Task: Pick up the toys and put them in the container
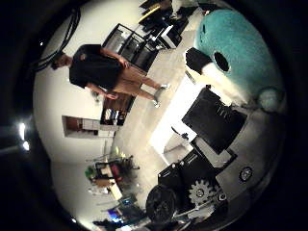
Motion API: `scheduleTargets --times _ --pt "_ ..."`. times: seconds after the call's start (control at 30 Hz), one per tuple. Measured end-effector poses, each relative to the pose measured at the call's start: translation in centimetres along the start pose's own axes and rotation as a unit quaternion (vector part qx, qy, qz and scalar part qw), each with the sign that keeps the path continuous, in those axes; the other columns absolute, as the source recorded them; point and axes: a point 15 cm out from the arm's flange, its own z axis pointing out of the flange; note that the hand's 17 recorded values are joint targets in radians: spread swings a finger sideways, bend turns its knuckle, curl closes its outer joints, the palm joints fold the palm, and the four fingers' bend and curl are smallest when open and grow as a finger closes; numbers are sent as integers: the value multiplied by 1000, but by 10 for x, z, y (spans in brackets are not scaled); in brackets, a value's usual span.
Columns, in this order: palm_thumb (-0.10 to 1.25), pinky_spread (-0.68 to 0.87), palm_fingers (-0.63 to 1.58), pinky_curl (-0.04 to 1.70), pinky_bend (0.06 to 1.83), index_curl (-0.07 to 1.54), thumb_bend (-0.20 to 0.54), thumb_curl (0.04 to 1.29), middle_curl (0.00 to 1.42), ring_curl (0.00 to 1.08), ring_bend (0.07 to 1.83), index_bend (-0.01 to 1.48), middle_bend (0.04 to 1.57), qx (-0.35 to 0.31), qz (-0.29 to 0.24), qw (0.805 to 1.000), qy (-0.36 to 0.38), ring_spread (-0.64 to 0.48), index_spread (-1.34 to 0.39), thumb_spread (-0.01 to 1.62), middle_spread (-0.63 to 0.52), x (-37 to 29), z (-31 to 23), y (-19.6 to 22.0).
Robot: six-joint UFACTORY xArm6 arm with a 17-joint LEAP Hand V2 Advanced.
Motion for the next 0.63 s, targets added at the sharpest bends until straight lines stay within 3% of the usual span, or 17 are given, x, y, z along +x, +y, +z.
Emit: scheduleTargets --times 0.1,0.2,0.27,0.37,0.4,0.5,0.63 --pt "1119 -591 1151 406 1112 711 -47 399 663 463 1191 244 755 2 -6 1000 0 -357 -557 936 -425 -1 -1 1" --pt "815 -590 1035 414 1140 696 -119 326 646 461 1185 157 673 1 -22 1000 0 -362 -549 1006 -409 -3 4 1" --pt "631 -580 844 434 1185 678 -144 287 621 461 1166 122 559 1 -50 999 4 -362 -538 1015 -382 -3 7 0" --pt "364 -424 387 474 1206 669 -130 241 593 462 1075 145 428 -5 -78 997 18 -291 -492 998 -283 1 12 2" --pt "260 -285 252 475 1204 632 -106 229 567 426 984 149 387 -9 -81 996 26 -224 -485 978 -223 5 13 3" --pt "150 -30 171 442 1187 574 -65 224 528 359 870 175 356 -18 -85 995 45 -111 -471 948 -133 14 17 6" --pt "104 175 160 402 1155 528 -42 233 496 318 810 185 339 -22 -85 995 46 -27 -464 928 -72 15 20 9"
